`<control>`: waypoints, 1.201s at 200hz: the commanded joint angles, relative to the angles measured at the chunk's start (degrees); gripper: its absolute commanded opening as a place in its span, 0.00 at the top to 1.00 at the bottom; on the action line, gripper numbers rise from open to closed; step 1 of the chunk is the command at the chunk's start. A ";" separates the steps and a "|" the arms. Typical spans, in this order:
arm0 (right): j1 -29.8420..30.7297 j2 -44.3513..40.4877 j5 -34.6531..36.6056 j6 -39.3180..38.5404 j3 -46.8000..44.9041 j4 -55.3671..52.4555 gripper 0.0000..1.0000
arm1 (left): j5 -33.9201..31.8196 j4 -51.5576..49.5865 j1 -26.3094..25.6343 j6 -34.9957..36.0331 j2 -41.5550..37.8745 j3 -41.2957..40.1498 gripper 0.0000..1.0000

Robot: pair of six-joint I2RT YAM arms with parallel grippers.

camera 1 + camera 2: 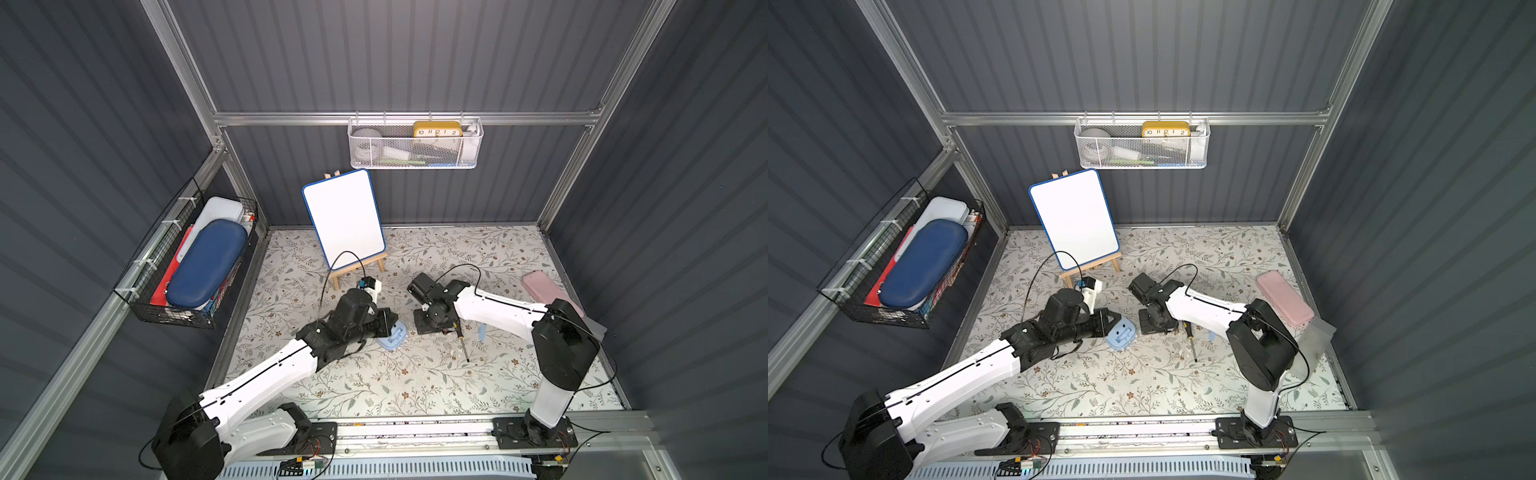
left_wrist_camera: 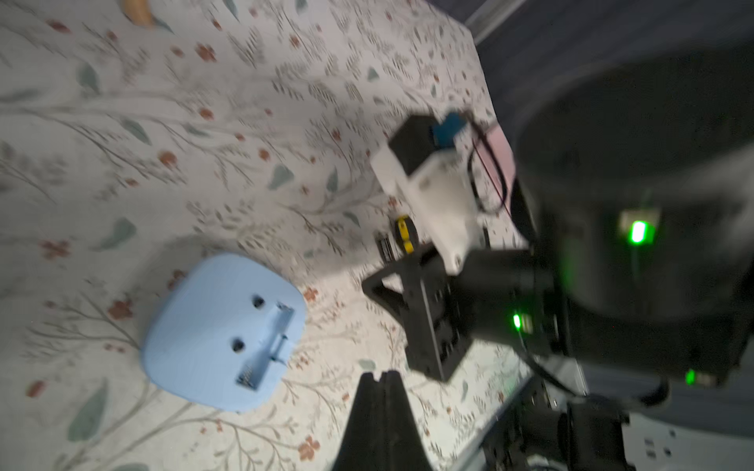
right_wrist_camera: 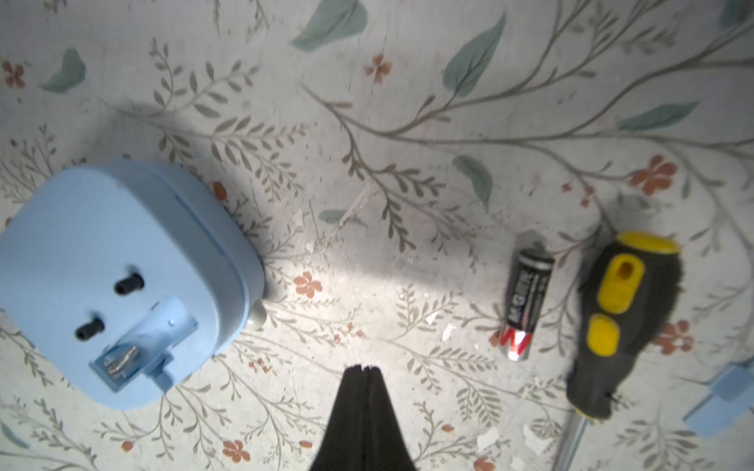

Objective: Remove the battery from the alarm
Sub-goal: Adjust the alarm at the center of the board.

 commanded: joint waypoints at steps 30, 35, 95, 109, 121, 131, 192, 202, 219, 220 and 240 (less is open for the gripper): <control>2.71 -1.01 -5.98 5.35 -2.87 4.57 1.00 | -1.66 -3.11 8.67 7.93 13.97 2.57 1.00; 2.81 -0.70 -6.27 5.51 -2.77 4.74 1.00 | -1.23 -2.53 9.24 8.24 14.78 2.49 1.00; 2.91 4.12 -7.38 6.89 -1.14 7.89 1.00 | 0.77 6.59 11.40 6.95 22.78 -2.22 1.00; 2.82 5.06 -6.79 6.81 -0.94 8.15 1.00 | 2.02 9.84 11.40 6.77 23.79 -3.37 1.00; 2.65 5.97 -7.18 6.44 -0.42 7.89 1.00 | 3.12 11.55 11.40 6.38 24.88 -3.30 1.00; 2.57 6.40 -7.69 6.28 -0.22 7.89 1.00 | 3.07 12.19 11.43 6.17 25.88 -3.03 1.00; 1.79 8.07 -6.50 6.88 0.07 8.82 1.00 | 6.58 16.04 10.90 7.08 29.09 -3.59 1.00; 1.27 8.32 -6.59 6.84 0.22 9.07 1.00 | 6.43 16.04 10.18 6.64 28.74 -4.24 1.00; 0.39 8.83 -6.88 6.45 0.85 9.31 1.00 | 6.73 15.97 8.46 5.06 27.43 -5.40 1.00; 0.33 8.92 -6.90 6.40 0.94 9.29 1.00 | 6.71 15.92 8.30 4.99 27.39 -5.38 1.00; -0.08 9.59 -6.88 5.61 2.39 8.40 1.00 | 5.02 14.21 5.62 3.02 24.94 -6.21 1.00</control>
